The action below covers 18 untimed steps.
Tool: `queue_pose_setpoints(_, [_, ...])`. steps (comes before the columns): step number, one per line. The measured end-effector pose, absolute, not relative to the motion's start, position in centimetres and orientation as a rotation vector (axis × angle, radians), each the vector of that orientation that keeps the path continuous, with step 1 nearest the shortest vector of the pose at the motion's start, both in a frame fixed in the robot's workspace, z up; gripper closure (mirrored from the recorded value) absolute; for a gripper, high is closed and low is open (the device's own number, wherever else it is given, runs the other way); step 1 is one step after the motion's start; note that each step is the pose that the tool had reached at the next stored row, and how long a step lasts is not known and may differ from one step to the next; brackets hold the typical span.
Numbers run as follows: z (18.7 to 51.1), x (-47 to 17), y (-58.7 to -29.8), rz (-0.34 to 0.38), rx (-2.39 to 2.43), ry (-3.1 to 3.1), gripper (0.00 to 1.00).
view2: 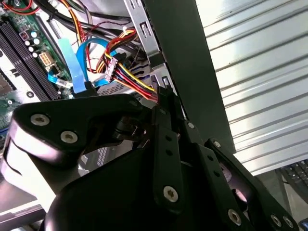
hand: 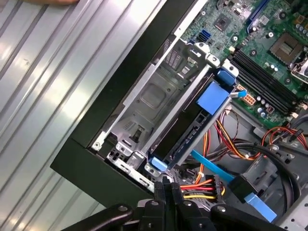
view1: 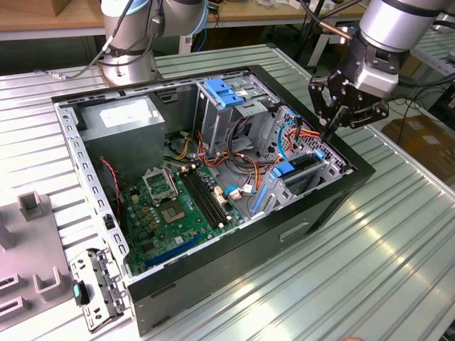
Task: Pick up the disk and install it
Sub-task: 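Insert the first disk wire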
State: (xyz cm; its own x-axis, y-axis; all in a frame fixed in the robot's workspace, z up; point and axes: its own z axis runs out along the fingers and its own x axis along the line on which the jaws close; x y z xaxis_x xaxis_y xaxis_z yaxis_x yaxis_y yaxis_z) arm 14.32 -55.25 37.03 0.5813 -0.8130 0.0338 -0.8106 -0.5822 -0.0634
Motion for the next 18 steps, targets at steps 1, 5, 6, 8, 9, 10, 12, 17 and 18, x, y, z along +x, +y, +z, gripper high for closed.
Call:
queue_pose_setpoints(1, [37.0, 14.3, -55.2, -0.092, -2.748, 1.434, 0.84])
queue_pose_setpoints(5, [37.0, 14.3, -55.2, -0.094, -2.702, 1.523, 0.84])
queue_pose_setpoints(6, [37.0, 14.3, -55.2, -0.095, -2.69, 1.544, 0.84])
queue_pose_setpoints(8, [37.0, 14.3, -55.2, -0.096, -2.648, 1.619, 0.84])
queue_pose_setpoints(9, [37.0, 14.2, -55.2, -0.097, -2.635, 1.64, 0.84])
queue_pose_setpoints(10, [37.0, 14.0, -55.2, -0.097, -2.635, 1.642, 0.84])
queue_pose_setpoints(12, [37.0, 13.4, -55.2, -0.097, -2.635, 1.642, 0.84])
queue_pose_setpoints(17, [37.0, 12.4, -55.3, -0.097, -2.634, 1.643, 0.84])
queue_pose_setpoints(18, [37.0, 12.4, -55.2, -0.097, -2.632, 1.645, 0.84])
